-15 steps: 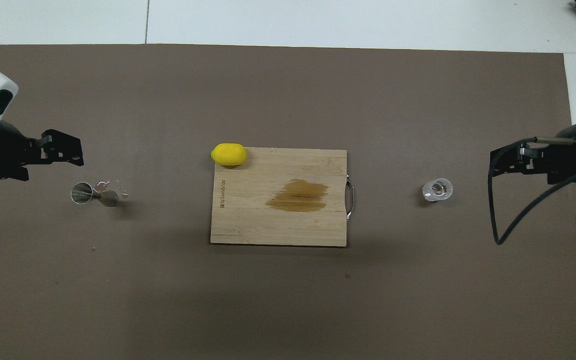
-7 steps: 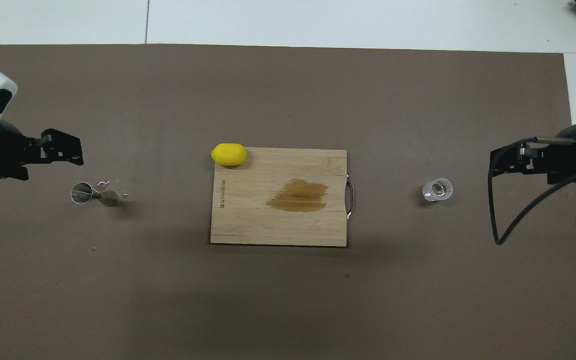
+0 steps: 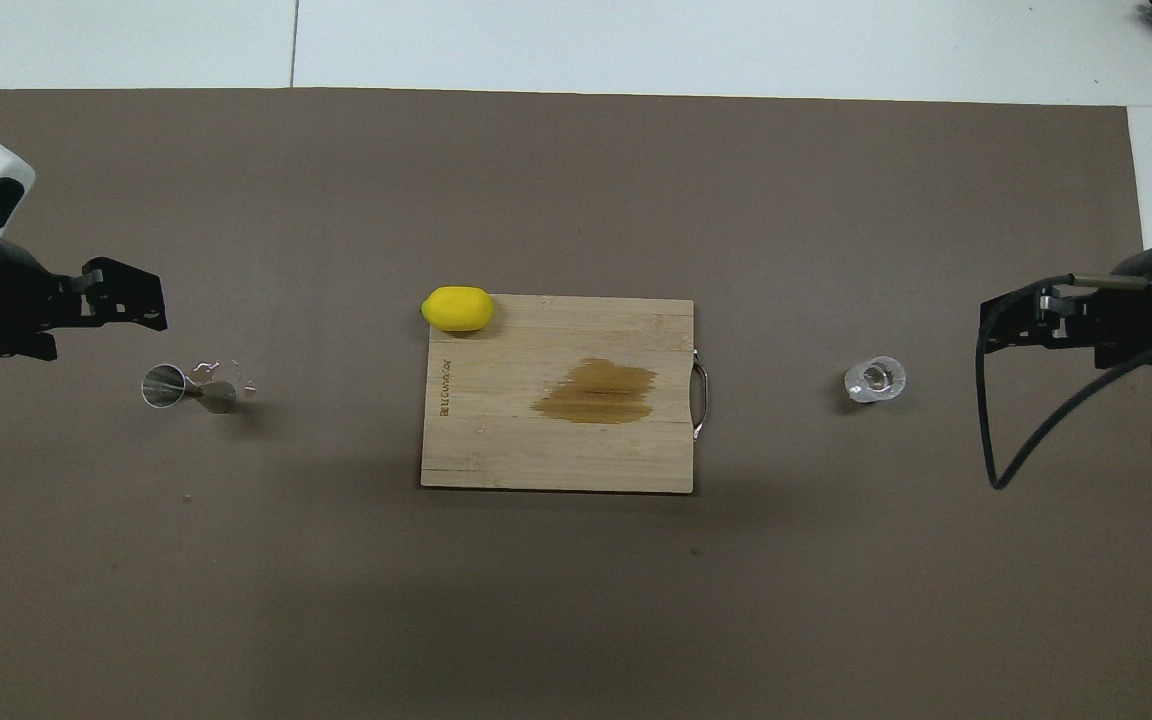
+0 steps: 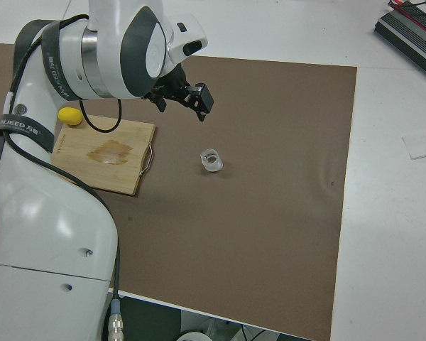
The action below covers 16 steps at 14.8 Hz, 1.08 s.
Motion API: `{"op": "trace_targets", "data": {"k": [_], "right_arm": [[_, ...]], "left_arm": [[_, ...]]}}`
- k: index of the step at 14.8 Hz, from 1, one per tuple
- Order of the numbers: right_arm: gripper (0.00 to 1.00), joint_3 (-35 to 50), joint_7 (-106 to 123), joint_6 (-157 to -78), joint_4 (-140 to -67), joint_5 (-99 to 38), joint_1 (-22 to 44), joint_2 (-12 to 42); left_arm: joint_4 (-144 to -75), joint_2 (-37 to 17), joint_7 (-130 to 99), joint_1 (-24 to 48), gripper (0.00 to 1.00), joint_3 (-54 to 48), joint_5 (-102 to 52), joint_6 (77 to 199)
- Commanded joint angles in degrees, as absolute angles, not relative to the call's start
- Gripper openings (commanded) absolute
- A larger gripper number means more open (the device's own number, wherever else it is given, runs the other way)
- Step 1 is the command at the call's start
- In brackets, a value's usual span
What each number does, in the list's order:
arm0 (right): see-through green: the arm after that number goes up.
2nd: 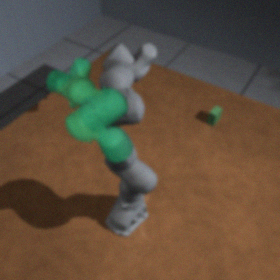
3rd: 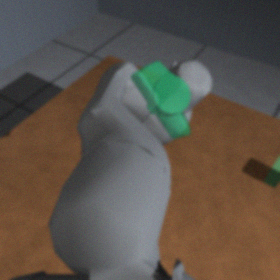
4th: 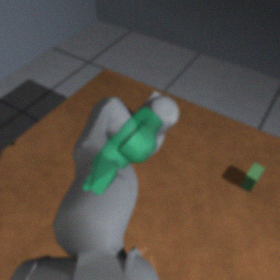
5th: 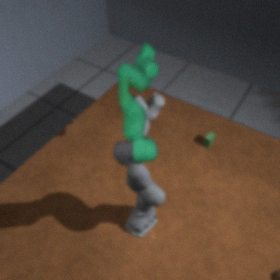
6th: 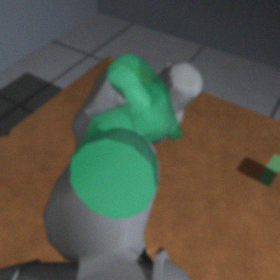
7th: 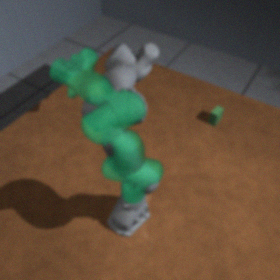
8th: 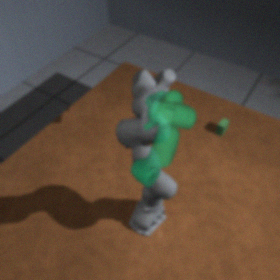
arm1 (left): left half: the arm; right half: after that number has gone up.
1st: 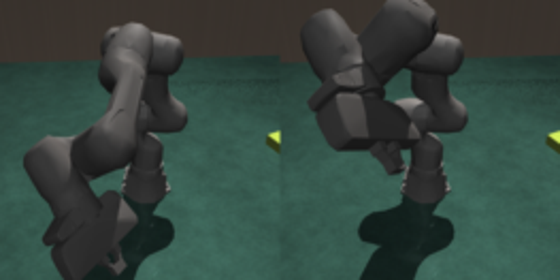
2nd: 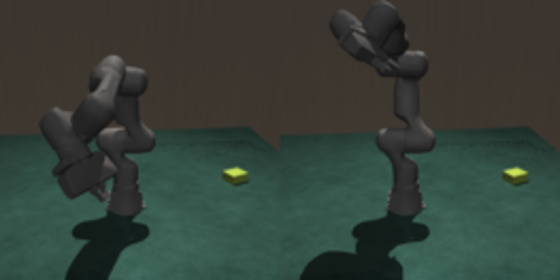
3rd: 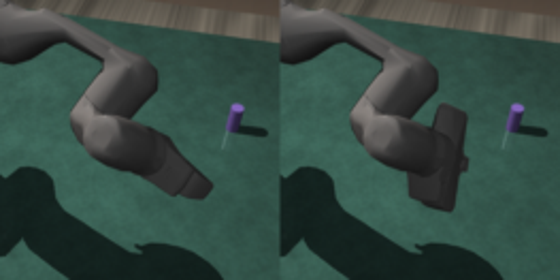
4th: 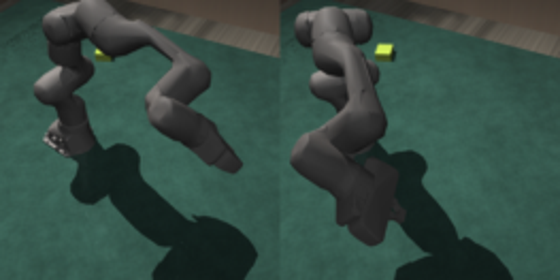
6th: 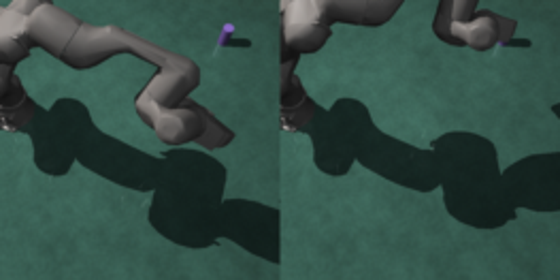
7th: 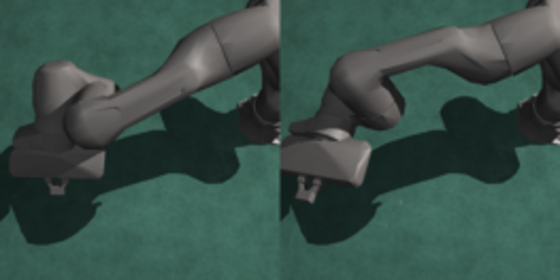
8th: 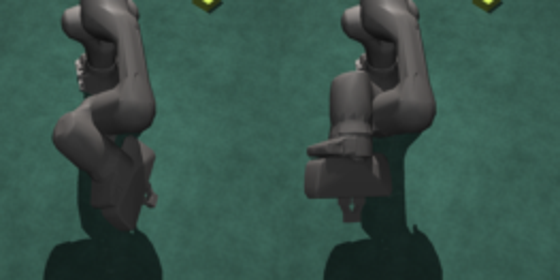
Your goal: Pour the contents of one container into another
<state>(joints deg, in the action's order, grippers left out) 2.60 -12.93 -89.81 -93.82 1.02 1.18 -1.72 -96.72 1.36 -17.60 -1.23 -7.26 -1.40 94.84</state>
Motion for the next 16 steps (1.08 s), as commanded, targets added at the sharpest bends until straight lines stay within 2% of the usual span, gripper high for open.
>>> {"op": "trace_targets", "data": {"k": [1,16], "right_arm": [[1.0,2.29,-13.18,-89.03,-93.52,0.0,1.23,-1.85],[1.0,2.29,-13.18,-89.03,-93.52,0.0,1.23,-1.85]], "left_arm": [[-95.89,1.23,-18.02,-1.67,1.0,-7.65,-1.05,94.92],[-96.42,1.32,-17.84,-1.23,1.0,-7.65,-1.05,95.36]]}}
